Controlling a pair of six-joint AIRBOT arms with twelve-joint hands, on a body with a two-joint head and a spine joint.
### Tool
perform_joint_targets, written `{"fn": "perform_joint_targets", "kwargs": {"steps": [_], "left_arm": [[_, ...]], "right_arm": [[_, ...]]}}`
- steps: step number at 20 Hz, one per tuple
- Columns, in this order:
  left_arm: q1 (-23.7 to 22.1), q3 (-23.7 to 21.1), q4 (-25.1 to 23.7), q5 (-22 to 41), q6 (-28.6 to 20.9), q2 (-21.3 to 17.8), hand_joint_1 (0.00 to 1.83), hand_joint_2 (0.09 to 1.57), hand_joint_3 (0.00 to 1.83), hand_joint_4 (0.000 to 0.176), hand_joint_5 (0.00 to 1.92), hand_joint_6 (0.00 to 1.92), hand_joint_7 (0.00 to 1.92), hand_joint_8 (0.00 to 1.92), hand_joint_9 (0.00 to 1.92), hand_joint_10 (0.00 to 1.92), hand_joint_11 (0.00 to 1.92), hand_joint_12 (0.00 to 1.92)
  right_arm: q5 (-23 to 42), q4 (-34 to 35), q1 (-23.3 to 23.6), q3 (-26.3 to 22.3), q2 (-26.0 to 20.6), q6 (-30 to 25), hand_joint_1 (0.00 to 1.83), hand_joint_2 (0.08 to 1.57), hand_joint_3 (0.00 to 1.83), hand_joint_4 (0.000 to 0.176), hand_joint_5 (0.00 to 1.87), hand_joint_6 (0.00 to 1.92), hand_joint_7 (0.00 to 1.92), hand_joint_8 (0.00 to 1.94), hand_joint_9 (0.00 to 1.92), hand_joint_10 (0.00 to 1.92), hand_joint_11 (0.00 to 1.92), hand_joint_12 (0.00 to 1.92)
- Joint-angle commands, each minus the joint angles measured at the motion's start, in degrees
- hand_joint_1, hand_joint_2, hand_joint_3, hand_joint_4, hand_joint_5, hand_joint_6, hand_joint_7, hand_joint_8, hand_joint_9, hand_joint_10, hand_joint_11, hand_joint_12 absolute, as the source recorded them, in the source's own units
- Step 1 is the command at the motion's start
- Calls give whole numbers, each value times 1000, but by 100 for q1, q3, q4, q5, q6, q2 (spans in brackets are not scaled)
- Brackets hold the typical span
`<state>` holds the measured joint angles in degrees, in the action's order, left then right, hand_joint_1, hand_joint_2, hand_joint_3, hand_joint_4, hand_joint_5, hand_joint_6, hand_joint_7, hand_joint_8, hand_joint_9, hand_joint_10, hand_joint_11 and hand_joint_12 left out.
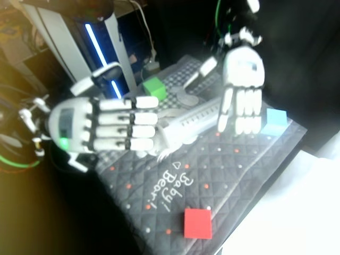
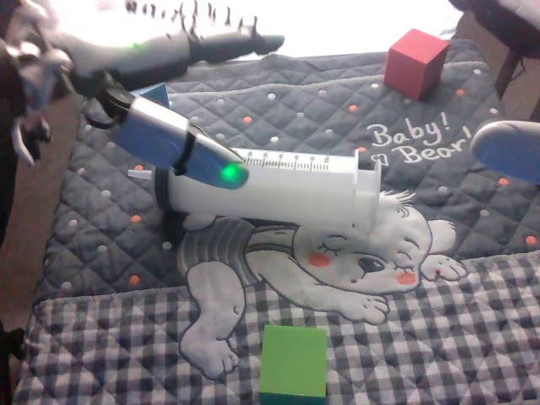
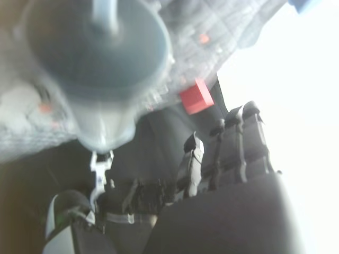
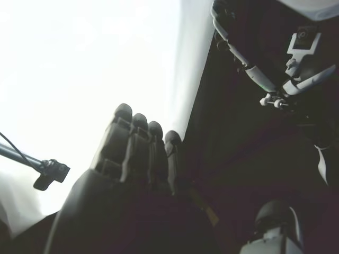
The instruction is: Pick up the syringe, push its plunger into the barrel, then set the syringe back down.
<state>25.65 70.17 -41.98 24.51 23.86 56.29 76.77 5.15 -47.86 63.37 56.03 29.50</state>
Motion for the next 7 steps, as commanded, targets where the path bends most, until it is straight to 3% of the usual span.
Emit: {"fn": "perform_joint_targets", "kwargs": {"steps": [1,2,3,4,5,6,7], "left_arm": [[-79,-99,277,682,153,-83,470,759,2,167,0,0,0,0,0,0,0,0],[-55,-280,471,850,370,-265,393,745,0,137,0,0,0,0,0,0,0,0],[-36,-338,540,916,442,-323,393,745,0,137,0,0,0,0,0,0,0,0],[27,-461,728,1071,634,-442,429,742,0,125,0,0,0,0,0,0,0,0],[102,-590,951,1280,794,-574,440,746,0,131,0,0,0,0,0,0,0,0],[137,-640,1055,1409,852,-631,477,760,4,120,0,0,0,0,0,0,0,0],[245,-784,1341,1728,1005,-784,521,762,4,132,0,0,0,0,0,0,0,0]], "right_arm": [[787,65,73,-10,-49,4,108,856,7,32,26,0,52,0,47,3,64,17],[819,65,74,-13,-53,10,208,874,9,11,18,3,40,2,38,1,71,19],[829,63,74,-15,-56,11,208,874,9,11,18,3,40,2,38,1,71,19],[849,60,74,-26,-74,21,236,850,0,16,36,9,63,10,58,9,92,28],[871,53,74,-64,-121,58,278,858,0,6,38,8,62,8,57,7,89,27],[883,48,74,-94,-154,91,312,846,0,11,56,13,83,14,77,13,104,33],[939,28,74,-208,-273,231,316,854,0,12,47,7,78,9,71,9,105,33]]}}
